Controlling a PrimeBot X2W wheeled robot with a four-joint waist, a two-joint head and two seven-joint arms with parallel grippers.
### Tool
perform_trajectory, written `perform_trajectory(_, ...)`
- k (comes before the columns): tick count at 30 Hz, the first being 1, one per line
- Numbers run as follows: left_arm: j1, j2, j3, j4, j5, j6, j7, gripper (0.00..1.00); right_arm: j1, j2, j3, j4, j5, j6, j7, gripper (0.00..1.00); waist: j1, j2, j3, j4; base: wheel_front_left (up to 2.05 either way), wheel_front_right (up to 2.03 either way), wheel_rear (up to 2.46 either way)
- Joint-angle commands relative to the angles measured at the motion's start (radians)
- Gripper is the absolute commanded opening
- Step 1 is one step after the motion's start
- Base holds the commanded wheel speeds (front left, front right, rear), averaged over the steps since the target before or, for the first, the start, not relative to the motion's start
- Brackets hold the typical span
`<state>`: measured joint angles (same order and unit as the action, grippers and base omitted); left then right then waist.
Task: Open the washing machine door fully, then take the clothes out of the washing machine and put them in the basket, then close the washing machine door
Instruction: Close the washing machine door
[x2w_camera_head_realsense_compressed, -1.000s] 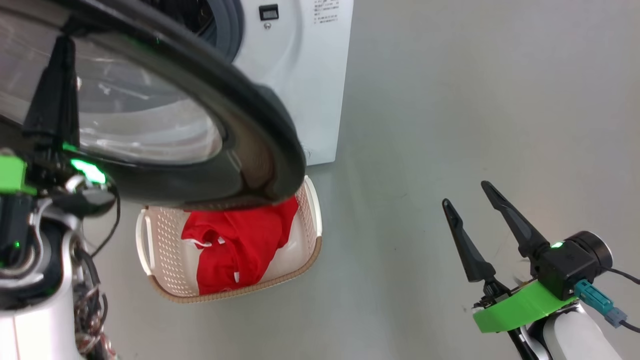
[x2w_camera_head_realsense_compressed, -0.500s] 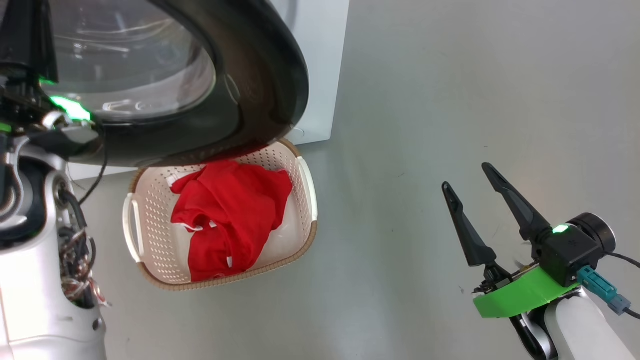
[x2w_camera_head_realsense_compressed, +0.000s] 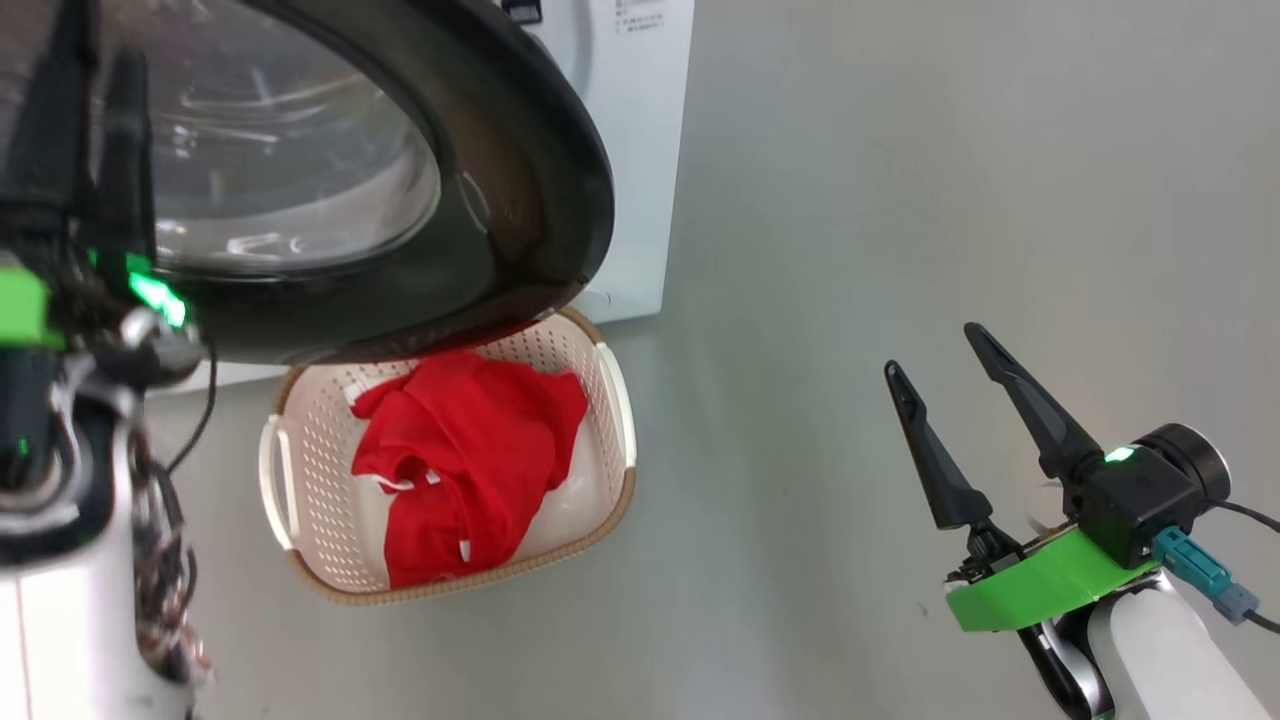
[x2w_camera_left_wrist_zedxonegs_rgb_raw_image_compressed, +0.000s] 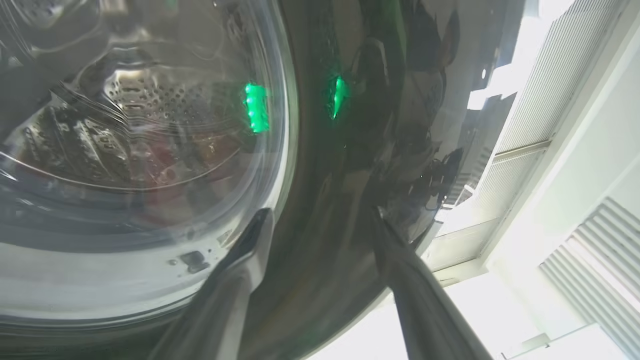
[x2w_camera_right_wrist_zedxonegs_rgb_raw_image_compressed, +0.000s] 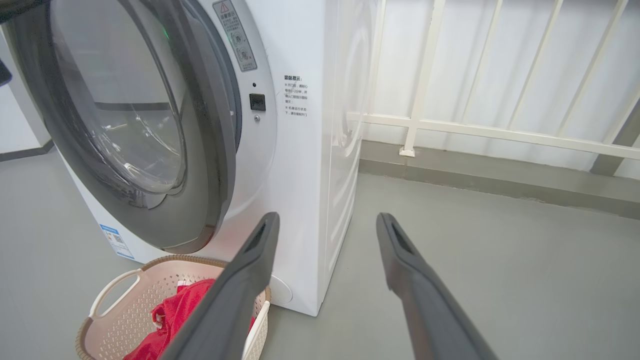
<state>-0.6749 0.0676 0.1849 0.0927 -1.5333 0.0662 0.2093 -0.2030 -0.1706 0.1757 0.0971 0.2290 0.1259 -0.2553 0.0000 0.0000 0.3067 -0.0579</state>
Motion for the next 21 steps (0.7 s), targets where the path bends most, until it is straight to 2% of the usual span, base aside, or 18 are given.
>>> perform_trajectory(1,0.033,0.055,0.017,-0.042,0.033,-0.013,-0.007,1.0,0.013,0.001,0.018,-0.02,-0.001,0.005,-0.006,1.0,0.0,0.0,-0.029,0.007,0.0,0.0,0.0)
perform_trajectory(5,0.128,0.1,-0.008,-0.082,0.165,-0.039,-0.059,1.0,0.027,0.005,0.015,-0.017,-0.001,0.005,-0.006,1.0,0.0,0.0,-0.066,0.015,0.0,0.0,0.0)
perform_trajectory(9,0.227,0.171,-0.058,-0.103,0.395,-0.08,-0.166,1.0,0.043,0.008,0.01,-0.014,0.0,0.005,-0.006,1.0,0.0,0.0,-0.103,0.019,0.0,0.0,0.0)
perform_trajectory(14,0.327,0.21,-0.114,-0.108,0.614,-0.11,-0.302,1.0,0.07,0.007,-0.003,-0.016,0.0,0.005,-0.006,1.0,0.0,0.0,-0.144,0.026,0.0,0.0,0.0)
perform_trajectory(18,0.399,0.237,-0.142,-0.101,0.76,-0.117,-0.405,1.0,0.091,0.008,-0.013,-0.019,-0.002,0.005,-0.006,1.0,0.0,0.0,-0.173,0.028,0.0,0.0,0.0)
perform_trajectory(21,0.453,0.248,-0.152,-0.098,0.853,-0.112,-0.445,1.0,0.102,0.012,-0.016,-0.023,-0.003,0.005,-0.006,1.0,0.0,0.0,-0.191,0.025,0.0,0.0,0.0)
